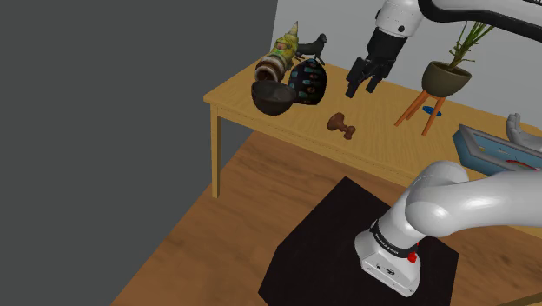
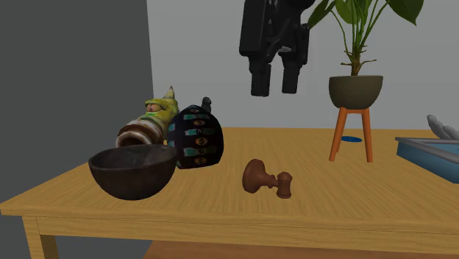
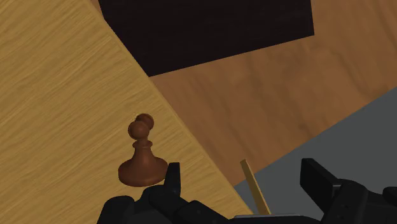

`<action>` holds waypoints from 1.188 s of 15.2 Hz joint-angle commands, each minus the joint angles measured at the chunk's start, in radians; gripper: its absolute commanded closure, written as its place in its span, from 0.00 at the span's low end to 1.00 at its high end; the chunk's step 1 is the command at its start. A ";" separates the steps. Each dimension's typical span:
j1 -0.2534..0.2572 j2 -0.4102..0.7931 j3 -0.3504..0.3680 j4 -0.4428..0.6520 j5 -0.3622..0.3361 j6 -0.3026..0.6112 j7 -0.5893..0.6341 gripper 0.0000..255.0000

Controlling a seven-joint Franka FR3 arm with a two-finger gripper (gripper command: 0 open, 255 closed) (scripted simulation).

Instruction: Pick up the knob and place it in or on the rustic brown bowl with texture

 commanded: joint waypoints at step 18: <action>-0.095 0.310 -0.216 -0.194 -0.154 0.392 -0.146 0.00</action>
